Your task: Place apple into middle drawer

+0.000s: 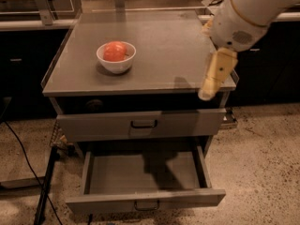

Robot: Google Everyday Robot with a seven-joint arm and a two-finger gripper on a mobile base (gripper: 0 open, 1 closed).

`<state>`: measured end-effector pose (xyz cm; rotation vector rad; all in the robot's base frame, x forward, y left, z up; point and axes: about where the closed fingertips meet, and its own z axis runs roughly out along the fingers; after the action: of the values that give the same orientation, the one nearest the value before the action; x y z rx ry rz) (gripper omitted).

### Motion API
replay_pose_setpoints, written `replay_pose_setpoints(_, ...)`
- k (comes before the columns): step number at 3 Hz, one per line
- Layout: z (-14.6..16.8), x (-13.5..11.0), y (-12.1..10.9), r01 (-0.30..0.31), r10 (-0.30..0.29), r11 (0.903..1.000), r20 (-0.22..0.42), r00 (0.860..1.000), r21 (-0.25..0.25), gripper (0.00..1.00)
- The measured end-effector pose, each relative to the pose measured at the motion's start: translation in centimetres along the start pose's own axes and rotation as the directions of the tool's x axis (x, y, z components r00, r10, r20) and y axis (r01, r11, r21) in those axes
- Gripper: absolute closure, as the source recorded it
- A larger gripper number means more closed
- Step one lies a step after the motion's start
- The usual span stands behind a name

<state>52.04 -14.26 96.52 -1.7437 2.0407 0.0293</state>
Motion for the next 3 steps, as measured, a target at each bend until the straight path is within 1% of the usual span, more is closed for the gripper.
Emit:
replay_pose_setpoints(1,3.9,-4.0,-3.9,0.008,-0.011,0.9988,0.059,0.998,0.048,0.0)
replay_pose_setpoints(2,4.2,-4.1,-4.3,-0.004,0.001,0.9989,0.072,0.997,0.047,0.0)
replay_pose_setpoints(3,4.7,-4.3,-5.4,-0.033,0.028,0.9985,0.103,0.994,0.043,0.0)
